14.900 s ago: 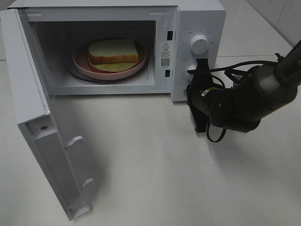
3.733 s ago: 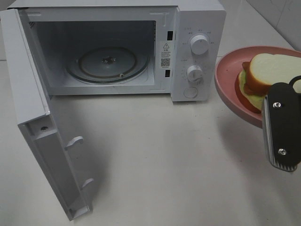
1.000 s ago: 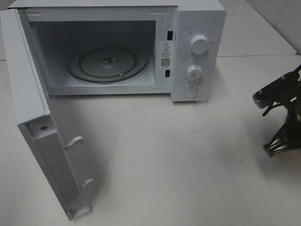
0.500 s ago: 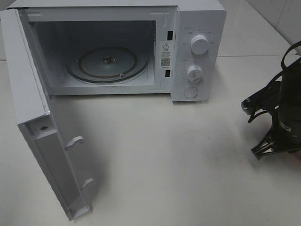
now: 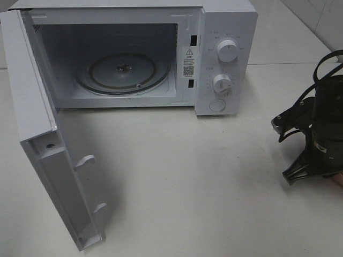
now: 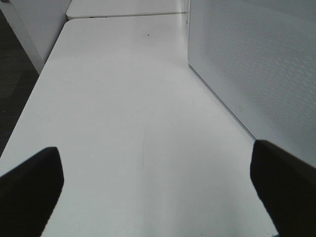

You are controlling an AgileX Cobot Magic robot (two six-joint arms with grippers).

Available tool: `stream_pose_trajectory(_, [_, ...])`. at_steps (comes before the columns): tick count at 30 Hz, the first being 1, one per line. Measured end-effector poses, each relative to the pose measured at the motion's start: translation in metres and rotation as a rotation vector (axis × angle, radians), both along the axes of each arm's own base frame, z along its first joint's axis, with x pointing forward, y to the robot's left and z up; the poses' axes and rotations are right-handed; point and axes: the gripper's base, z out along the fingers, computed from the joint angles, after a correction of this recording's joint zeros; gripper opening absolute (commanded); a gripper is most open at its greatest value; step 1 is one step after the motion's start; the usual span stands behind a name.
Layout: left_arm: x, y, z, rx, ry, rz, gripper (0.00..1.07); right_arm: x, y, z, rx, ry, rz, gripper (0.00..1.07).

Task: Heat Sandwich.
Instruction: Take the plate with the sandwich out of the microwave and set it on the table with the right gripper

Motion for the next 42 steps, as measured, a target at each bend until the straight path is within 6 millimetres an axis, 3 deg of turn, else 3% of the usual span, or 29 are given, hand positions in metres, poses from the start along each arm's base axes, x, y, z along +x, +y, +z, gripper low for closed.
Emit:
stream_pose_trajectory(2, [0.0, 0.0, 0.0, 0.0, 0.0, 0.0, 0.98, 0.0, 0.0, 0.0, 0.0, 0.002, -0.006, 0.23])
stream_pose_trajectory(5, [0.0, 0.0, 0.0, 0.0, 0.0, 0.0, 0.98, -0.001, 0.0, 0.0, 0.009, 0.005, -0.023, 0.39])
stream_pose_trajectory(6, [0.0, 0.0, 0.0, 0.0, 0.0, 0.0, 0.98, -0.001, 0.0, 0.0, 0.009, 0.005, -0.023, 0.39])
stream_pose_trajectory(9, [0.0, 0.0, 0.0, 0.0, 0.0, 0.0, 0.98, -0.003, 0.001, -0.001, 0.022, 0.012, -0.045, 0.52])
stream_pose_trajectory(19, [0.0, 0.0, 0.0, 0.0, 0.0, 0.0, 0.98, 0.0, 0.006, 0.004, 0.058, 0.068, -0.055, 0.78])
stream_pose_trajectory(32, [0.0, 0.0, 0.0, 0.0, 0.0, 0.0, 0.98, -0.002, 0.009, 0.026, 0.115, 0.024, -0.053, 0.78])
stream_pose_trajectory(42, [0.0, 0.0, 0.0, 0.0, 0.0, 0.0, 0.98, -0.02, 0.013, 0.075, 0.263, -0.042, -0.031, 0.77])
